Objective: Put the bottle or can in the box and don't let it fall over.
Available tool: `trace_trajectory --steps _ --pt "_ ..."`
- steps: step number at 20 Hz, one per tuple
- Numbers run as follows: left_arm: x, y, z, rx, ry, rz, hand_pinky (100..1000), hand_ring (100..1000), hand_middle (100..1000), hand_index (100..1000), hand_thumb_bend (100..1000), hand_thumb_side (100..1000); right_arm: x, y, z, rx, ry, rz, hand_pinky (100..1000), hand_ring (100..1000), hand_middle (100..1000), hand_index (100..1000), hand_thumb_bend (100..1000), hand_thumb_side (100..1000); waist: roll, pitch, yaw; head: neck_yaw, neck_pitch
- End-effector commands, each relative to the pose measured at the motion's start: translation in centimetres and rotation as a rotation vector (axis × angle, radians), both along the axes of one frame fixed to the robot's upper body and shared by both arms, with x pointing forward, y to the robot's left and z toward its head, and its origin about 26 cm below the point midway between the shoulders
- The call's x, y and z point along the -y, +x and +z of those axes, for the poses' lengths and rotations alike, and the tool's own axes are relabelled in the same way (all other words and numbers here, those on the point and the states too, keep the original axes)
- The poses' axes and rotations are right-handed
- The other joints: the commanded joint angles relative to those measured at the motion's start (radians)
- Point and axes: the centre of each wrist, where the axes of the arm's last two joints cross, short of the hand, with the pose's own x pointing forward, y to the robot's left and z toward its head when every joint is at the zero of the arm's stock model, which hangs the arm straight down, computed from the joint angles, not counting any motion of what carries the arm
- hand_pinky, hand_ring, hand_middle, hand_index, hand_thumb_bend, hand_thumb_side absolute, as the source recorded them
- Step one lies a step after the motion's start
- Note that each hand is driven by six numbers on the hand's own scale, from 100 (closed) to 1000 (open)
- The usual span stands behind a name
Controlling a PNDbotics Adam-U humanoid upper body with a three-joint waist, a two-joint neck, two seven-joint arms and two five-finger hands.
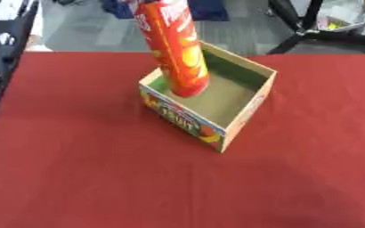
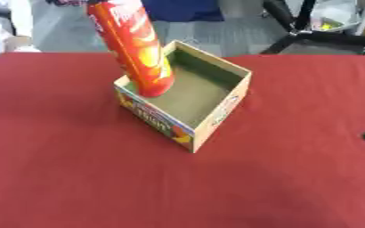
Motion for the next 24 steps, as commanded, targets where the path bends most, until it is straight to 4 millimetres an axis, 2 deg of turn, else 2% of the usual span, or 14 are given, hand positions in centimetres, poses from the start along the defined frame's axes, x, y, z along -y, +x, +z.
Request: trace_trajectory --steps 1,10,12,14,15,16,17,18,19,20,21,22,23,24 --pt "-0.2 -0.7 1.7 0.063 -0.025 0.001 100 257 100 121 100 118 -0.1 0.1 0.6 0.024 -0.031 0.005 697 589 695 955 100 524 -0.003 -0.009 -0.007 0.008 -0.023" --pt "0.0 0.4 0.1 0.056 -0.029 -0.005 100 275 100 134 100 134 -0.4 0.3 0.5 0.041 -0.042 0.008 696 588 695 955 100 525 -0.008 0.014 -0.034 0.019 -0.036" --pt "0.0 0.8 -0.3 0.060 -0.037 -0.004 100 298 100 147 100 122 -0.5 0.3 0.5 0.040 -0.044 0.007 696 588 695 955 100 525 -0.009 0.016 -0.035 0.022 -0.035" --pt "0.0 1.2 -0.9 0.056 -0.039 -0.008 100 359 107 169 100 145 -0.5 0.4 0.4 0.040 -0.045 0.007 696 588 695 955 100 525 -0.009 0.018 -0.036 0.024 -0.036" --pt "0.0 1.3 -1.2 0.056 -0.034 -0.008 100 419 150 197 100 185 -0.6 0.4 0.4 0.040 -0.045 0.007 696 587 695 955 100 525 -0.009 0.018 -0.037 0.024 -0.037" --pt "0.2 1.6 -1.6 0.050 -0.014 -0.006 100 487 227 278 100 171 -0.6 0.4 0.4 0.039 -0.045 0.006 696 587 695 955 100 525 -0.009 0.018 -0.038 0.024 -0.037" --pt "0.3 1.9 -2.0 0.043 0.013 -0.005 100 578 343 384 100 195 -0.6 0.4 0.4 0.038 -0.045 0.006 695 587 695 955 100 525 -0.010 0.019 -0.039 0.025 -0.037" --pt "0.3 2.1 -2.4 0.034 0.039 -0.005 185 637 418 458 100 204 -0.6 0.4 0.4 0.037 -0.045 0.006 695 587 695 955 100 525 -0.010 0.019 -0.039 0.026 -0.037" --pt "0.2 2.3 -2.6 0.030 0.061 -0.006 323 740 516 544 100 193 -0.6 0.4 0.4 0.036 -0.044 0.006 695 587 695 955 100 525 -0.010 0.019 -0.040 0.026 -0.037" --pt "0.1 2.5 -2.9 0.030 0.081 -0.007 415 782 569 594 100 190 -0.6 0.4 0.4 0.036 -0.043 0.006 695 587 695 955 100 524 -0.010 0.018 -0.040 0.027 -0.038" --pt "0.1 2.7 -3.2 0.033 0.103 -0.010 863 950 846 807 100 176 -0.7 0.4 0.4 0.036 -0.042 0.007 695 587 695 955 100 524 -0.009 0.018 -0.041 0.027 -0.039" --pt "0.0 2.9 -3.4 0.037 0.126 -0.012 956 982 908 868 100 166 -0.6 0.4 0.4 0.035 -0.042 0.007 695 587 695 955 100 524 -0.009 0.018 -0.042 0.027 -0.039" --pt "-0.2 3.0 -3.6 0.044 0.142 -0.014 1000 1000 959 917 100 292 -0.6 0.4 0.4 0.035 -0.041 0.006 695 587 695 955 100 524 -0.009 0.018 -0.042 0.027 -0.039" --pt "-0.3 3.1 -3.6 0.054 0.152 -0.018 1000 1000 969 937 100 367 -0.6 0.4 0.4 0.034 -0.041 0.006 694 587 695 955 100 524 -0.009 0.017 -0.042 0.027 -0.038"
